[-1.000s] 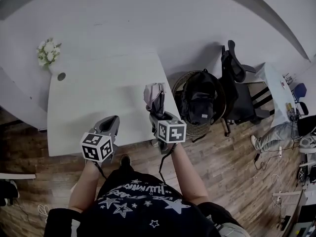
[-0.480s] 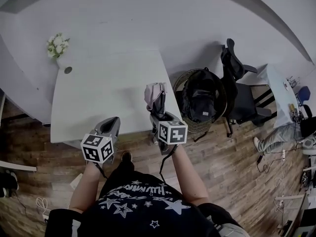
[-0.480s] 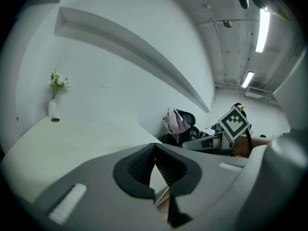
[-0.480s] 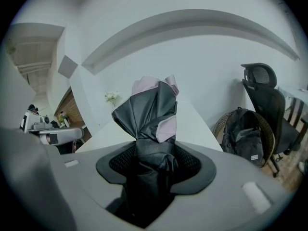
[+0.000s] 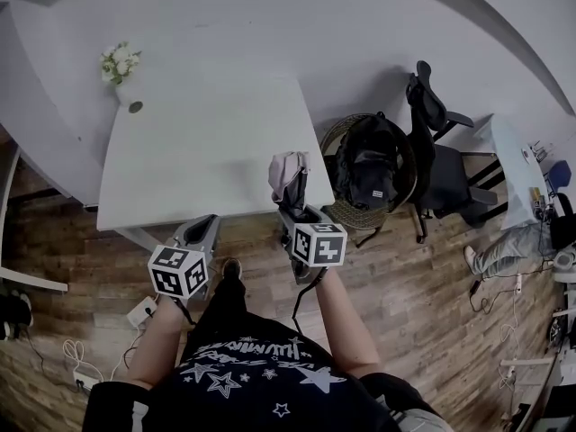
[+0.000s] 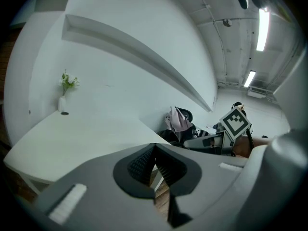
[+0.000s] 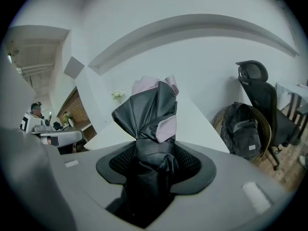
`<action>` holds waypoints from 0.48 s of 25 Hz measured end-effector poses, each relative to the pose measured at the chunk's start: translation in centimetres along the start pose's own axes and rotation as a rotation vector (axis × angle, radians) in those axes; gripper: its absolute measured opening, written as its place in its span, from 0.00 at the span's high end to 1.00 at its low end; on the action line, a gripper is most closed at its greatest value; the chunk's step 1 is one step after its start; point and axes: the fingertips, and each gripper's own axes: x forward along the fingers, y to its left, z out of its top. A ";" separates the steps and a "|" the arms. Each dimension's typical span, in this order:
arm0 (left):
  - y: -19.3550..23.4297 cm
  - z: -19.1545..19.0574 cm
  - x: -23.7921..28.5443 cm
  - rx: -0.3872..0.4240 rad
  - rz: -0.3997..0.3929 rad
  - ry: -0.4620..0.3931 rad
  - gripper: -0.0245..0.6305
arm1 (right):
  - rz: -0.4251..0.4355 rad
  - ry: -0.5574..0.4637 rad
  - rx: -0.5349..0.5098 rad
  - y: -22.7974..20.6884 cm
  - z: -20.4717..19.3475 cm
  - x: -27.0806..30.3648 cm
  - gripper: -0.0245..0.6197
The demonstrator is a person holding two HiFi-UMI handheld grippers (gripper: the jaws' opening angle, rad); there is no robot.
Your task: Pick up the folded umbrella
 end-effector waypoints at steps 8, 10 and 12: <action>-1.6 -2.2 -3.9 0.002 0.017 -0.010 0.96 | 0.015 0.007 -0.010 1.4 -2.9 -2.6 0.58; -1.5 -2.6 -4.9 -0.004 0.030 -0.013 0.96 | 0.018 0.009 -0.012 1.9 -3.3 -3.0 0.58; -1.6 -3.0 -5.7 -0.017 0.043 -0.015 0.96 | 0.025 0.009 -0.014 2.3 -3.6 -3.6 0.58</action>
